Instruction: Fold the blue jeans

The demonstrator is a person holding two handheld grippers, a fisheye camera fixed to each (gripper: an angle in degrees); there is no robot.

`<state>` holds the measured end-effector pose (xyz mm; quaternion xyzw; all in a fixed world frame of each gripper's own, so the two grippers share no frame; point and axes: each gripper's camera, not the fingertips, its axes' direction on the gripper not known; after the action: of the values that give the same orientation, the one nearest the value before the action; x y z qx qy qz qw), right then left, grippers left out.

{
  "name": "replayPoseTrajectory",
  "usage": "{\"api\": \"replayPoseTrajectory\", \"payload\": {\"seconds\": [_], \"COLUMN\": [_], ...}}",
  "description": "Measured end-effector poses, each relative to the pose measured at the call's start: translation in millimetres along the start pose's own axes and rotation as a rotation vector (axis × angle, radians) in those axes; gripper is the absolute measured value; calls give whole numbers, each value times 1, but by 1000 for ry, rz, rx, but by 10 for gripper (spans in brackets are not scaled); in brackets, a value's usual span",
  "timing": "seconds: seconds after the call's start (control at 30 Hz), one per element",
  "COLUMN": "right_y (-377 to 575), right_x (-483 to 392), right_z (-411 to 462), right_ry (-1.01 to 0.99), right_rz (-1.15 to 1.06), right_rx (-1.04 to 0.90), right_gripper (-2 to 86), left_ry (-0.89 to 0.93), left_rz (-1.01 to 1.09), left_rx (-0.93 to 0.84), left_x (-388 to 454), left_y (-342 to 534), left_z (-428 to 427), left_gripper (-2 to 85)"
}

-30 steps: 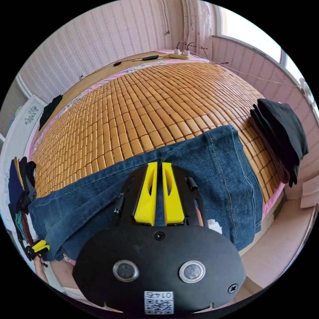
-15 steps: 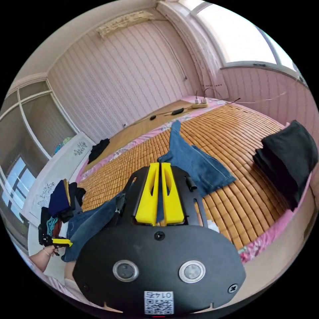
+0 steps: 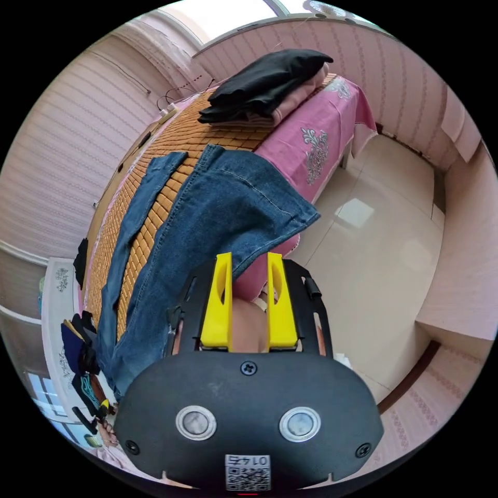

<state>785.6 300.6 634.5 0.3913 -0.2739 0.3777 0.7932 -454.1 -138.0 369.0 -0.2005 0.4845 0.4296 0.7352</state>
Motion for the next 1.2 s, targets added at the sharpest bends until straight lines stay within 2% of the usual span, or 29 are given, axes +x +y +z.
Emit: {"api": "replayPoseTrajectory", "payload": {"seconds": [0.13,0.2,0.27,0.33,0.47,0.6,0.73,0.8,0.93,1.03,1.13,1.2], "right_y": [4,3,-5,-13,-30,-40,-47,-47,-46,-44,-44,-45], "right_x": [43,52,50,43,33,31,29,29,35,34,30,32], "right_z": [7,10,11,2,-33,-54,-57,-59,-63,-52,-53,-63], "right_ry": [-197,-201,-185,-215,-330,-362,-338,-312,-275,-235,-246,-246], "right_rz": [190,215,152,88,-8,-45,-75,-88,-94,-92,-113,-143], "right_rx": [-28,-54,-112,-100,-27,8,-17,-25,-24,-62,-65,-31], "right_gripper": [129,111,58,28,11,7,5,5,5,5,5,5], "left_ry": [18,30,15,32,245,254,178,172,169,220,140,159], "left_rz": [-352,-516,-707,-810,-949,-955,-925,-925,-929,-913,-855,-802], "left_rx": [176,260,347,380,412,384,208,203,341,210,131,190], "left_x": [-66,-93,-123,-142,-181,-198,-210,-213,-211,-217,-221,-221], "left_y": [71,109,154,181,217,223,215,219,250,246,233,230], "left_z": [-38,-50,-59,-60,-45,-38,-27,-33,-59,-39,-40,-60], "left_gripper": [75,86,108,127,157,154,125,124,133,145,82,56]}}
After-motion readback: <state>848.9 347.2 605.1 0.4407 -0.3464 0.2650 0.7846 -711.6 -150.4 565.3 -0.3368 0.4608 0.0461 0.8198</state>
